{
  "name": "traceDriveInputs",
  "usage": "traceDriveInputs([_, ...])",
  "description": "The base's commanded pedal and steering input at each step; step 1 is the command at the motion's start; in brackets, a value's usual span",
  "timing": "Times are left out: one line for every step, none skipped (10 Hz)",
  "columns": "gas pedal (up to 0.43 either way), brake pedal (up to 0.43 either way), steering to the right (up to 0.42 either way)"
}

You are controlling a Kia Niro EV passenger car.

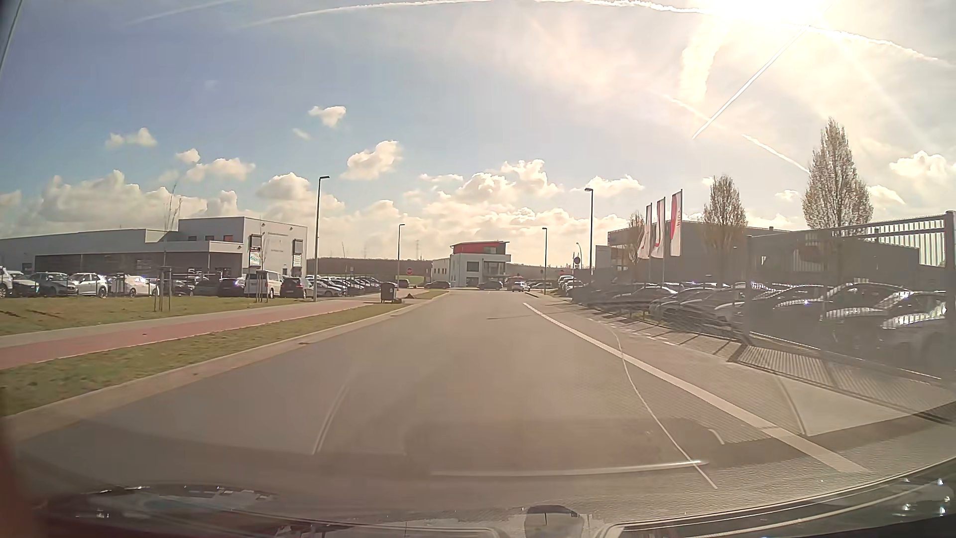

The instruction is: Follow the waypoints while adhering to traffic rules and regulations

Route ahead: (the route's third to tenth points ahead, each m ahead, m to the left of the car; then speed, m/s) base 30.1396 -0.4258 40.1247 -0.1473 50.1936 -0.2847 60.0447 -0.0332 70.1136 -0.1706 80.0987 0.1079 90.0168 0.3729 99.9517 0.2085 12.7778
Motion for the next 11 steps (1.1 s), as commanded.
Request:
traceDriveInputs([0.067, 0.0, 0.004])
traceDriveInputs([0.067, 0.0, 0.003])
traceDriveInputs([0.047, 0.0, 0.003])
traceDriveInputs([0.047, 0.0, 0.003])
traceDriveInputs([0.047, 0.0, 0.003])
traceDriveInputs([0.039, 0.0, 0.003])
traceDriveInputs([0.028, 0.0, 0.001])
traceDriveInputs([0.028, 0.0, 0.0])
traceDriveInputs([0.028, 0.0, 0.0])
traceDriveInputs([0.028, 0.0, 0.0])
traceDriveInputs([0.028, 0.0, 0.0])
